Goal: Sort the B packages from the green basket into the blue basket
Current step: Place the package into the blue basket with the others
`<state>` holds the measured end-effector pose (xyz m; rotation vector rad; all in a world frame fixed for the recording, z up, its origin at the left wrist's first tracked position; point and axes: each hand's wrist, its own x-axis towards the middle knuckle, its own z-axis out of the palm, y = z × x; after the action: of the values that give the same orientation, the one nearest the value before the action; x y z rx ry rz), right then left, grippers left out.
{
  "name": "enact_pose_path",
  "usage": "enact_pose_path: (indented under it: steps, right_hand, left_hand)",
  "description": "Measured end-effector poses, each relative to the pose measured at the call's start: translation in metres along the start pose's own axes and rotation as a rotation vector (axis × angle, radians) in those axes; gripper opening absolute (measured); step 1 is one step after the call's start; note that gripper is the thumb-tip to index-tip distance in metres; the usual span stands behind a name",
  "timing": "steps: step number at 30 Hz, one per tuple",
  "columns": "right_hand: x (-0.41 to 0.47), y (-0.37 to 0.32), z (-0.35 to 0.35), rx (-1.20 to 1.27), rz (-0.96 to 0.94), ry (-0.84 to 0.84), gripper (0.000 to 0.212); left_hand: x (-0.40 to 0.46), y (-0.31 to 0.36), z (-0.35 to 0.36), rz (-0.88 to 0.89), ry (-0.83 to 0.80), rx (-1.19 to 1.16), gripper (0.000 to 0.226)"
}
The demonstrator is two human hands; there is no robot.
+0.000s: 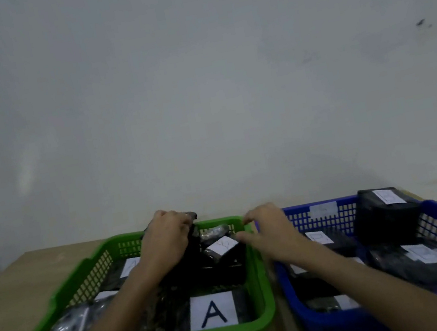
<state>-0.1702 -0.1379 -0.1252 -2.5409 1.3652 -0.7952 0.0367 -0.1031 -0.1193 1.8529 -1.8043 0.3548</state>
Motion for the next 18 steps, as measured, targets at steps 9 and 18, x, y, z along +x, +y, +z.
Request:
enact_pose_path:
  steps: [9, 18]
  right_hand:
    - [0.040, -0.019, 0.048, -0.230, 0.123, -0.262, 0.094]
    - [0.049, 0.006, -0.017, 1.017, 0.383, -0.029, 0.037]
  left_hand:
    - [0.020, -0.004, 0.033, 0.395, -0.212, 0.409, 0.040]
    - [0.012, -0.011, 0.031, 0.359, -0.016, 0.329, 0.019]
